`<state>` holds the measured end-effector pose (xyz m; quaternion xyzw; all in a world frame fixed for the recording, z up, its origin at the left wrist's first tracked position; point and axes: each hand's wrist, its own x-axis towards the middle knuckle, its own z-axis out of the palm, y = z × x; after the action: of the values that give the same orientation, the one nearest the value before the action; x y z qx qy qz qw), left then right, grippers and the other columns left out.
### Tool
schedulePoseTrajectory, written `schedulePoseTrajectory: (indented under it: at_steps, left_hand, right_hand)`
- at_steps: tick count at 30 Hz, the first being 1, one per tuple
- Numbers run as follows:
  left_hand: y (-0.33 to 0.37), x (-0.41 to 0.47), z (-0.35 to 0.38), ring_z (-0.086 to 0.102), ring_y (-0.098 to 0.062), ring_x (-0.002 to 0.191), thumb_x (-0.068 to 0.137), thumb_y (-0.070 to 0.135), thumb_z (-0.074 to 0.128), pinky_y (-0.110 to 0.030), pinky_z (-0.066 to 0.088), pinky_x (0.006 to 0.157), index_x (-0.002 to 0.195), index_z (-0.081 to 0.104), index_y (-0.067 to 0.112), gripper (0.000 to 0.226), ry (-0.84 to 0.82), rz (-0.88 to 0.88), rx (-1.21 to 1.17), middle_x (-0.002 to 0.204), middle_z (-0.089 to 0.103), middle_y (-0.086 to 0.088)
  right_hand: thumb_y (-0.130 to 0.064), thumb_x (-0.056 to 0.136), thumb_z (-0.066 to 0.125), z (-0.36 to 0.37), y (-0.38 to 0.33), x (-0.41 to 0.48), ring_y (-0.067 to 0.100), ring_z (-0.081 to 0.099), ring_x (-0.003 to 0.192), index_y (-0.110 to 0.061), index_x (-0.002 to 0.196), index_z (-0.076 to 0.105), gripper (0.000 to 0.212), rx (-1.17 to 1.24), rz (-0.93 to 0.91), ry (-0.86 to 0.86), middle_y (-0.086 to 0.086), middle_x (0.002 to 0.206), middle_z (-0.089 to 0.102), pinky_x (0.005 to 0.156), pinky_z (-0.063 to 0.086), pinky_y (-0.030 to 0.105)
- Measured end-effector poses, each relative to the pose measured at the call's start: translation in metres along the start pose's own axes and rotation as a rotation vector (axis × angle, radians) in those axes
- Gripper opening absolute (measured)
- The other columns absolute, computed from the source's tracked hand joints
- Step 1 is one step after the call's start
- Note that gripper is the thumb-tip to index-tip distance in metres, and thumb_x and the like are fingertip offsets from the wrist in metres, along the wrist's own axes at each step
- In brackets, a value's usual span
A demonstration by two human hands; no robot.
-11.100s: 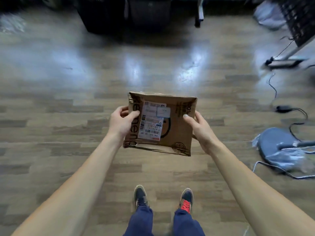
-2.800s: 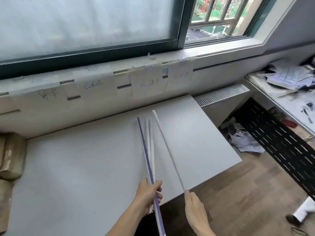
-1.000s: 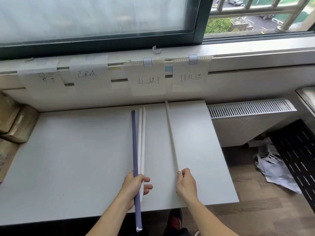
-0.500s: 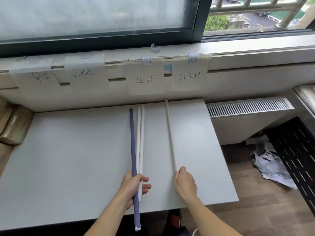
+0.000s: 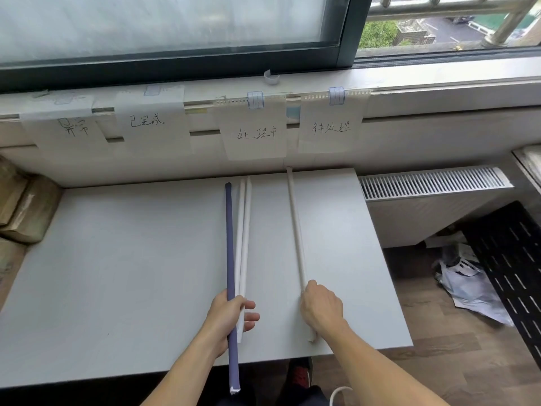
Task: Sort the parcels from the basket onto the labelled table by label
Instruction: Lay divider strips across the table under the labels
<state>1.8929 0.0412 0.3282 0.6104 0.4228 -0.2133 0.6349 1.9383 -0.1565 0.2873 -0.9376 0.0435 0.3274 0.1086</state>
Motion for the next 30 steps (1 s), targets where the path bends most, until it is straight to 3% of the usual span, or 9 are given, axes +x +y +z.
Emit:
schedulePoseTrajectory:
  at_steps: [5, 10, 15, 20, 22, 25, 28, 30]
  left_hand:
    - [-0.001, 0.001, 0.002, 0.075, -0.036, 0.089, 0.098, 0.000, 0.051, -0.039, 0.063, 0.069, 0.111, 0.058, 0.005, 0.016, 0.009, 0.008, 0.008, 0.106, 0.070, -0.023]
    - [0.000, 0.000, 0.001, 0.075, -0.033, 0.089, 0.098, 0.001, 0.051, -0.036, 0.061, 0.068, 0.111, 0.059, 0.004, 0.015, 0.012, 0.013, 0.002, 0.104, 0.072, -0.022]
    - [0.006, -0.003, -0.002, 0.076, -0.033, 0.089, 0.099, 0.000, 0.056, -0.037, 0.062, 0.071, 0.113, 0.060, 0.003, 0.015, -0.034, 0.002, -0.035, 0.107, 0.071, -0.023]
    - [0.012, -0.005, -0.002, 0.077, -0.035, 0.092, 0.102, -0.002, 0.053, -0.044, 0.063, 0.077, 0.118, 0.056, -0.001, 0.016, -0.081, -0.017, -0.162, 0.110, 0.073, -0.025]
    - [0.013, -0.007, -0.003, 0.077, -0.036, 0.097, 0.102, -0.003, 0.052, -0.048, 0.062, 0.084, 0.120, 0.057, -0.003, 0.018, -0.101, -0.034, -0.232, 0.111, 0.074, -0.025]
    - [0.013, -0.011, -0.008, 0.075, -0.033, 0.103, 0.102, -0.003, 0.055, -0.052, 0.059, 0.094, 0.117, 0.062, -0.002, 0.017, -0.114, -0.047, -0.283, 0.112, 0.076, -0.020]
    - [0.008, -0.015, -0.020, 0.074, -0.033, 0.095, 0.099, 0.001, 0.060, -0.045, 0.059, 0.082, 0.116, 0.066, -0.002, 0.018, -0.104, -0.063, -0.305, 0.106, 0.078, -0.017]
    - [0.003, -0.014, -0.033, 0.076, -0.029, 0.095, 0.101, 0.004, 0.057, -0.042, 0.060, 0.074, 0.121, 0.064, 0.000, 0.021, -0.098, -0.072, -0.317, 0.109, 0.079, -0.012]
  right_hand:
    - [-0.002, 0.094, 0.039, -0.009, -0.006, 0.007, 0.025, 0.052, 0.085, -0.013, 0.100, 0.044, 0.013, -0.068, 0.009, -0.074, 0.001, 0.094, 0.052, 0.071, 0.040, 0.031]
    - [-0.011, 0.098, 0.040, -0.017, -0.003, 0.015, 0.025, 0.053, 0.084, -0.011, 0.108, 0.044, 0.011, 0.010, 0.004, -0.091, 0.000, 0.086, 0.050, 0.060, 0.037, 0.030]
    - [-0.034, 0.102, 0.043, -0.014, 0.006, 0.012, 0.028, 0.058, 0.085, -0.011, 0.112, 0.043, 0.024, 0.122, -0.009, -0.008, 0.005, 0.098, 0.062, 0.072, 0.046, 0.036]
    - [-0.034, 0.105, 0.039, -0.016, 0.004, -0.004, 0.024, 0.054, 0.073, -0.017, 0.095, 0.045, 0.020, 0.177, -0.129, 0.272, -0.003, 0.081, 0.056, 0.067, 0.044, 0.038]
    - [-0.039, 0.104, 0.043, -0.013, -0.010, -0.015, 0.020, 0.058, 0.074, -0.020, 0.091, 0.051, 0.024, 0.293, -0.237, 0.210, -0.006, 0.079, 0.061, 0.070, 0.050, 0.038]
    - [-0.045, 0.101, 0.050, -0.004, -0.042, -0.035, 0.012, 0.059, 0.070, -0.020, 0.092, 0.062, 0.029, 0.599, -0.323, -0.066, -0.005, 0.080, 0.067, 0.066, 0.049, 0.031]
    - [-0.043, 0.103, 0.050, 0.008, -0.072, -0.050, 0.010, 0.059, 0.062, -0.009, 0.098, 0.066, 0.038, 0.746, -0.384, -0.317, -0.003, 0.079, 0.069, 0.057, 0.046, 0.021]
    - [-0.042, 0.103, 0.051, 0.020, -0.088, -0.058, 0.011, 0.060, 0.060, -0.005, 0.098, 0.063, 0.040, 0.793, -0.385, -0.357, -0.002, 0.078, 0.068, 0.054, 0.042, 0.019]
